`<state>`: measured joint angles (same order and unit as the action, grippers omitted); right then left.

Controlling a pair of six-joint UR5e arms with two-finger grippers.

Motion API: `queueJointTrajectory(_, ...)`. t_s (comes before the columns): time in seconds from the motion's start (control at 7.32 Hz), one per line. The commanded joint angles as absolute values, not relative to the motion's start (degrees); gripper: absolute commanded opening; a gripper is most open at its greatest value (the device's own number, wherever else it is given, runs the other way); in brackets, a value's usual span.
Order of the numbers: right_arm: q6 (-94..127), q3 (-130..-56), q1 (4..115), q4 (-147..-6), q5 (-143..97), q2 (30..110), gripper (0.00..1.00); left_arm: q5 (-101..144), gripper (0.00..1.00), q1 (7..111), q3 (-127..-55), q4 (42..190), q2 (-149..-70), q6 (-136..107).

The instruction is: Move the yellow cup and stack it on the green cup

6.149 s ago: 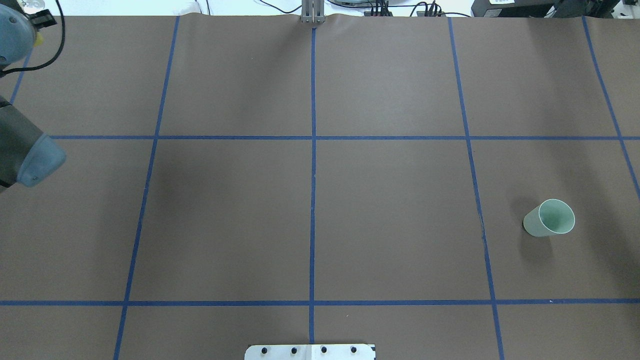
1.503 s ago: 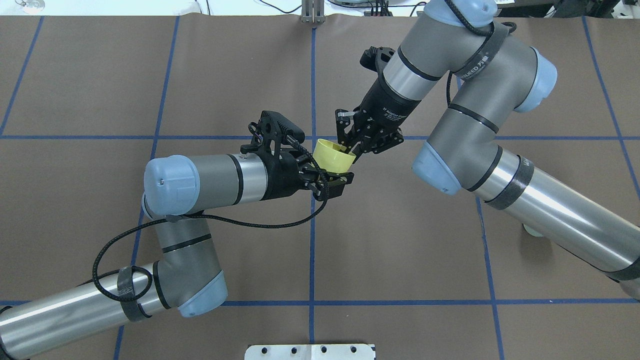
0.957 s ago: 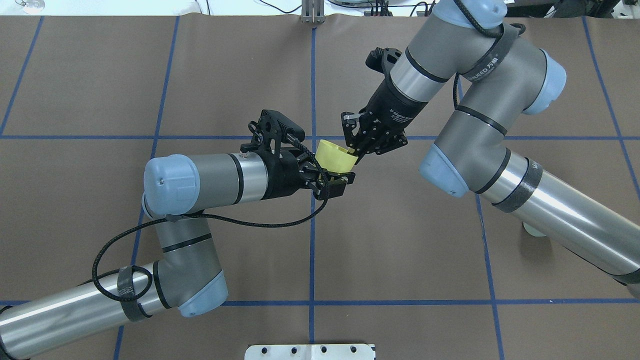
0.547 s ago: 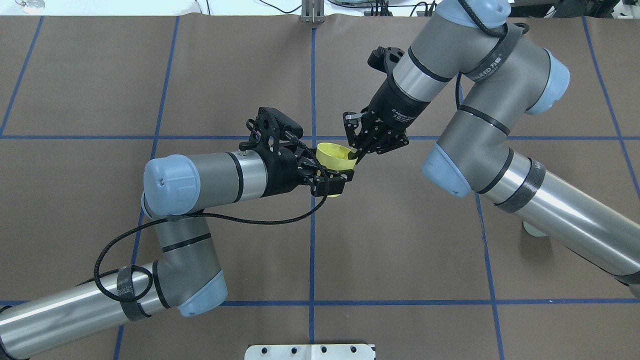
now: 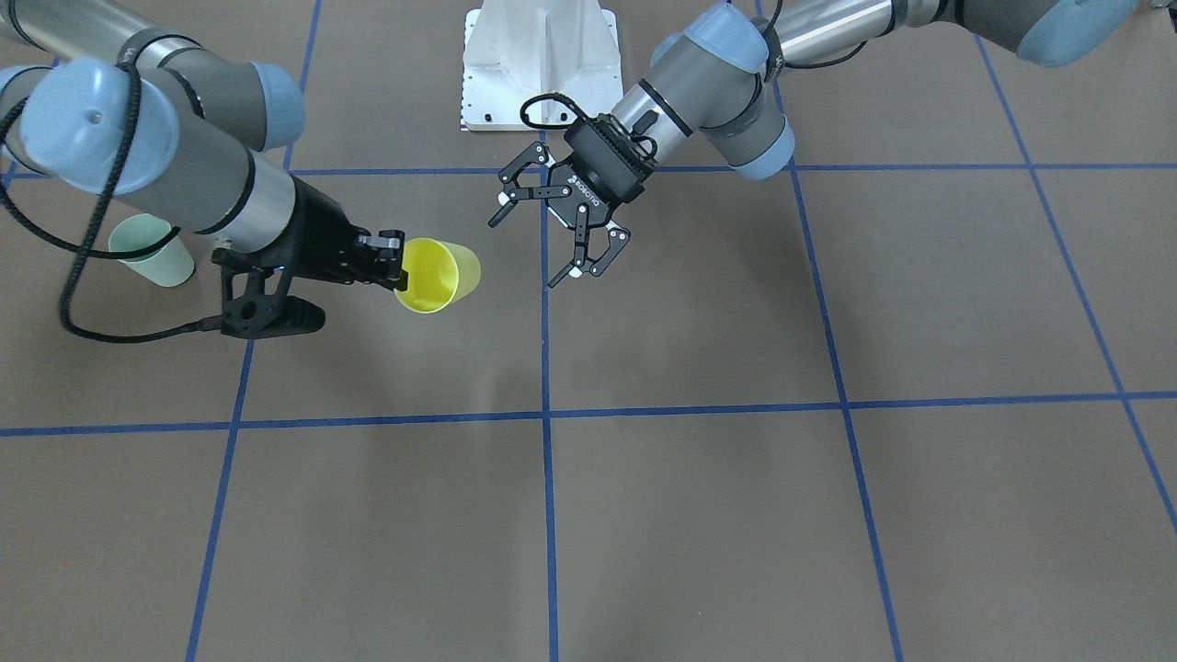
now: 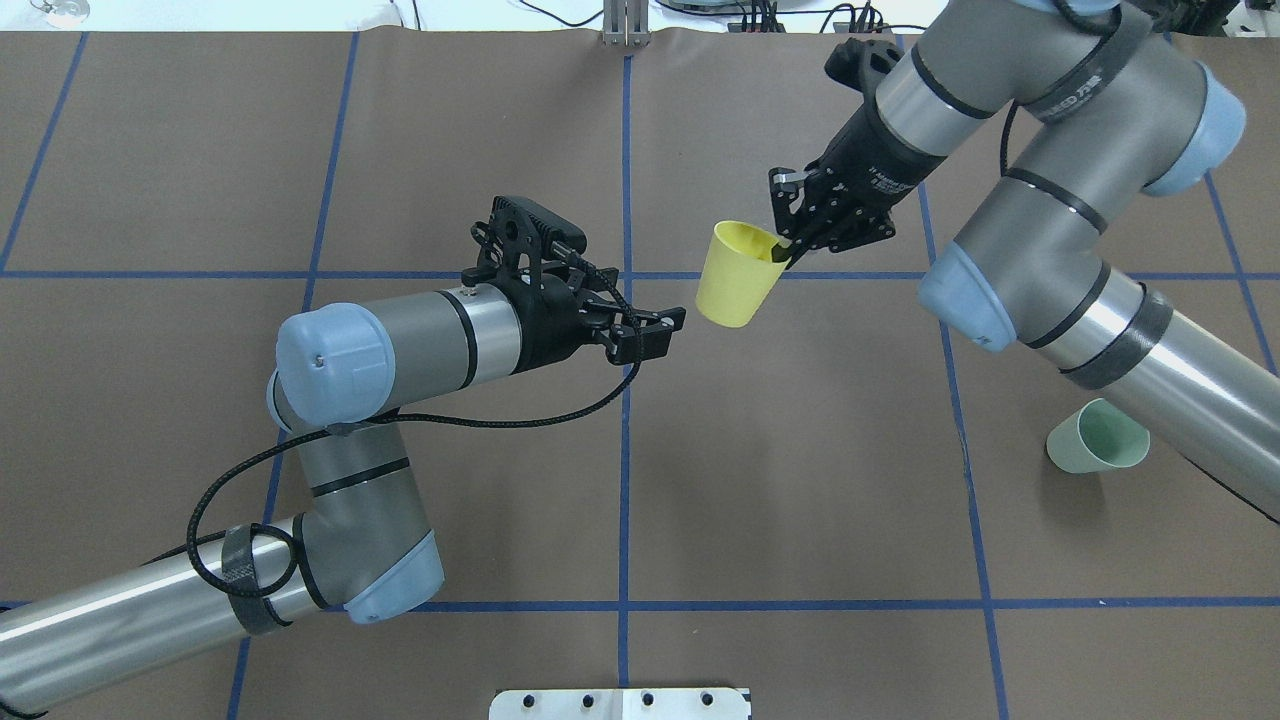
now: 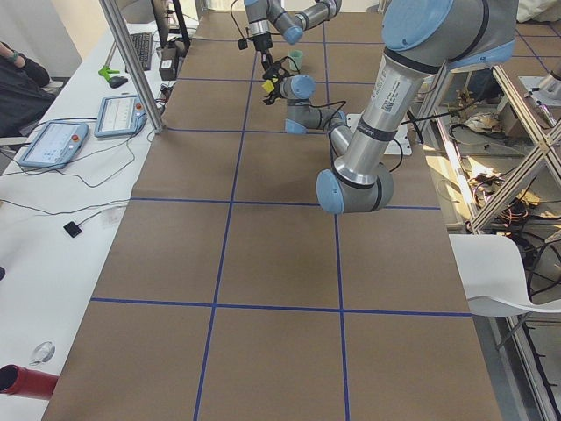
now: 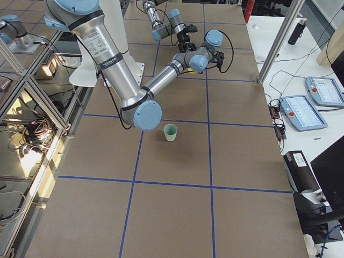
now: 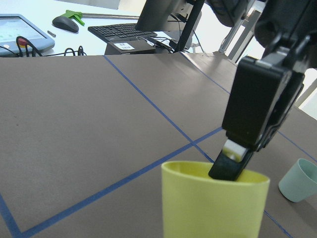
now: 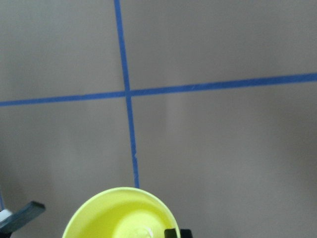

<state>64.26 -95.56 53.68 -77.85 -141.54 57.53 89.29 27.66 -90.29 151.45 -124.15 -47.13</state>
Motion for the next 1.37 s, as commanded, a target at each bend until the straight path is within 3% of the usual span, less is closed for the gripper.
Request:
queueJointTrajectory(0.0,51.7,-96.4,63.3,-78.0,-139.6,62.8,0.0,90.5,1.0,32.1,-92.4,150.0,-118.6,-46.6)
queueJointTrajectory(0.27,46.5,-103.9,67.6,-78.0,-134.3,68.8,0.0,99.9,1.0,39.9,-94.9,140.9,-114.5,-46.4)
queueJointTrajectory(0.68,45.0,-119.8,67.5,-78.0,-124.2,84.4,0.0,114.0,1.0,54.4,-95.9,138.8,-105.3,-46.1)
queueJointTrajectory(1.23,36.2,-125.2,62.9,-78.0,-121.6,98.6,0.0,119.5,1.0,61.5,-95.6,136.0,-98.8,-32.3)
